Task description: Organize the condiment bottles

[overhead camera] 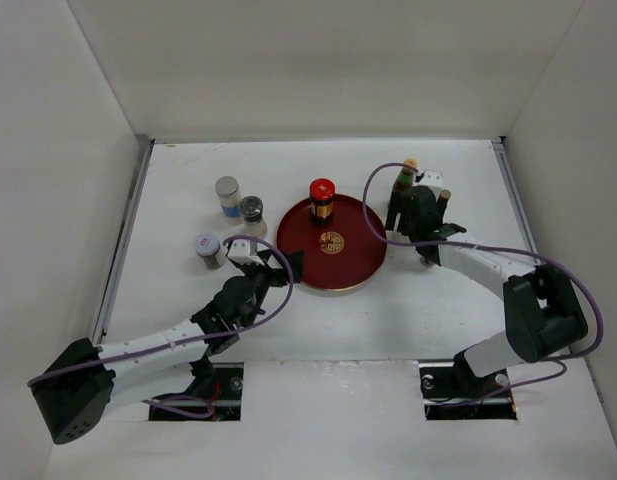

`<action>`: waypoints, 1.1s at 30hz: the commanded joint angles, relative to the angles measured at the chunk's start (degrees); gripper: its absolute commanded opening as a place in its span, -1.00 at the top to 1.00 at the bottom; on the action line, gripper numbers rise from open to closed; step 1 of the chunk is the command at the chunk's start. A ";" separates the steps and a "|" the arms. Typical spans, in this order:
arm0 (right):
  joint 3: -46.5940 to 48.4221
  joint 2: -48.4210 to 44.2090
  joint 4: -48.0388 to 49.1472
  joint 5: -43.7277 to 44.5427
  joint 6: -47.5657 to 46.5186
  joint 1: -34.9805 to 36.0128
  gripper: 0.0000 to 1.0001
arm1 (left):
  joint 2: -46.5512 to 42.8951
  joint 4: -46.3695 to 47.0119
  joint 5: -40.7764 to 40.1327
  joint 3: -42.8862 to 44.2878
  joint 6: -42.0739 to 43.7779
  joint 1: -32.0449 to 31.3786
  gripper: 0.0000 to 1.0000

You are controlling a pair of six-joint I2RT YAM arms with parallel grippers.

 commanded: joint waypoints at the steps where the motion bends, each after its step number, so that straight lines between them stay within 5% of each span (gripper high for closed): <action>1: 3.04 1.31 3.97 2.48 -0.96 -0.66 -0.70 | 1.51 7.07 1.70 -0.77 -0.50 0.97 -0.84; 4: 3.04 0.97 6.34 4.14 -1.22 -0.40 -0.36 | 2.83 8.83 2.15 -1.13 -0.50 1.85 -0.84; 8: 2.77 -2.81 10.74 10.64 -3.58 3.37 -0.24 | 4.32 9.63 2.15 -1.57 -1.11 3.78 -0.83; 15: 8.22 -3.88 11.53 7.59 -5.09 9.09 -0.24 | 5.47 10.51 2.94 -2.36 -2.61 6.42 -0.83; 33: 23.26 20.12 15.49 -1.21 -0.35 11.99 -0.29 | 6.52 10.77 3.64 -3.15 -3.40 10.02 -0.83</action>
